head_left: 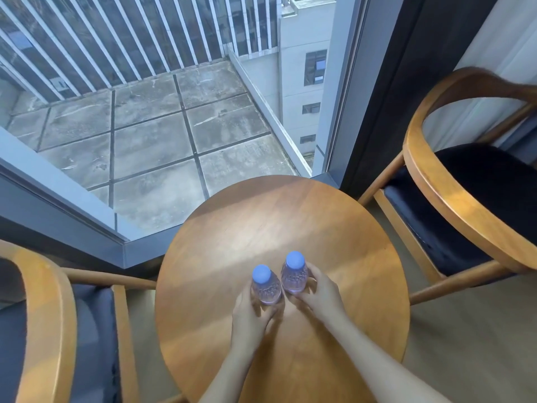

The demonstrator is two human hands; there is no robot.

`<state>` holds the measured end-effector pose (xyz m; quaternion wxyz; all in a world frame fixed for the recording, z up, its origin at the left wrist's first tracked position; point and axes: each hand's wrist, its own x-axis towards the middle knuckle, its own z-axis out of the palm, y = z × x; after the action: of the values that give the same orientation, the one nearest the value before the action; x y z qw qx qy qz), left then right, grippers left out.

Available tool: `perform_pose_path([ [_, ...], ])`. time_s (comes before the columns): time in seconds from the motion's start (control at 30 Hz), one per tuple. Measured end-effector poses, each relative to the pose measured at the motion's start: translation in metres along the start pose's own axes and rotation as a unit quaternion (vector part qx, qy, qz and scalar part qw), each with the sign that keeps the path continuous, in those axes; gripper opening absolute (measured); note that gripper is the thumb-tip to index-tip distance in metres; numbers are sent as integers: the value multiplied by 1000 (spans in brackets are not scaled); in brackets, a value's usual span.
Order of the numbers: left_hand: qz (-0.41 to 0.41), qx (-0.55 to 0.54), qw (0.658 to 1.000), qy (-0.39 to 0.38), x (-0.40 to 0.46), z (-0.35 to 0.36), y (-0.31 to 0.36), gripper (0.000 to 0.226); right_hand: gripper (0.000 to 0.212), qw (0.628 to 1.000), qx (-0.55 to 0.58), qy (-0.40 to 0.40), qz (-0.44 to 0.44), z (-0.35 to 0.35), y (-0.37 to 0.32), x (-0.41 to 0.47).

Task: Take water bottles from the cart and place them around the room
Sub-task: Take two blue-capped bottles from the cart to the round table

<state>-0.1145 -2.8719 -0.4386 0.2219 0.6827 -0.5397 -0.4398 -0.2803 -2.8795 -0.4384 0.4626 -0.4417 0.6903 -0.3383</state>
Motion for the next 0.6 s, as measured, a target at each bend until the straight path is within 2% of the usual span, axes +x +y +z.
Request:
perform_pose_path([
  [0.13,-9,-26,1000,9,8,5,-12,51,45,1000,-14,17,-22,7,11,8],
  [0.27,-12,-67,997,22,15,9,-15,37,43,999,-20,28,-29,11,20,14],
  [0.6,0,-98,995,25,54,8,-1,51,55,997,-20,57,-53,21,6,48],
])
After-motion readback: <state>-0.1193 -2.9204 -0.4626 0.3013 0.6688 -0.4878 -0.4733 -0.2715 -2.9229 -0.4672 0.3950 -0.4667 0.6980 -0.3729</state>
